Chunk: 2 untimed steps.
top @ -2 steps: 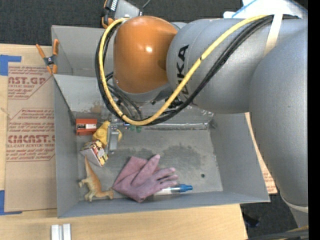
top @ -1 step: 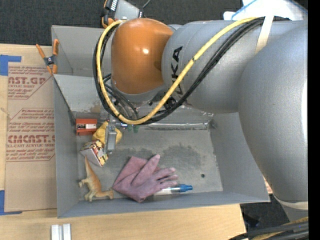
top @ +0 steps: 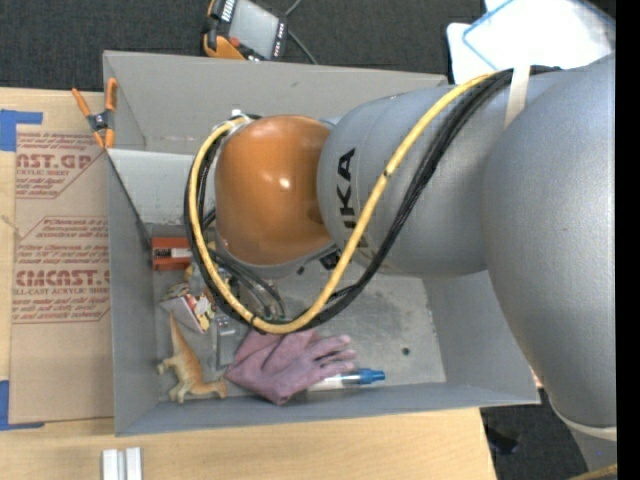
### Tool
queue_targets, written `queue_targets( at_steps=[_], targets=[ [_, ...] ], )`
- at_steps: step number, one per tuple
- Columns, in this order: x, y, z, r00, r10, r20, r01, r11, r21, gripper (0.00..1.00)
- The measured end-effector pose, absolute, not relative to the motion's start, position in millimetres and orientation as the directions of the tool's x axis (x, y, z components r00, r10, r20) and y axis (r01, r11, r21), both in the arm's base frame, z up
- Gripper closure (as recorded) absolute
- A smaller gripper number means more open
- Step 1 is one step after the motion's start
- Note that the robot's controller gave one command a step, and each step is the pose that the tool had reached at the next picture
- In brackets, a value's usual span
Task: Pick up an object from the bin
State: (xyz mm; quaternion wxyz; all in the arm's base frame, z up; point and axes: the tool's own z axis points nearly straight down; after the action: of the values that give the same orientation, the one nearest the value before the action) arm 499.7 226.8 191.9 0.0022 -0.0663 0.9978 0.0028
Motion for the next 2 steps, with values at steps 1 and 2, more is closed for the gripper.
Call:
queue_targets(
  at_steps=[1,2],
  targets=[
    [506.0,215,176,-0.978,-0.208,-0.004,-0.208,0.978,0.005,0.0],
    [492.8,166,109,-0.907,-0.422,0.005,-0.422,0.907,0.006,0.0]
  ],
)
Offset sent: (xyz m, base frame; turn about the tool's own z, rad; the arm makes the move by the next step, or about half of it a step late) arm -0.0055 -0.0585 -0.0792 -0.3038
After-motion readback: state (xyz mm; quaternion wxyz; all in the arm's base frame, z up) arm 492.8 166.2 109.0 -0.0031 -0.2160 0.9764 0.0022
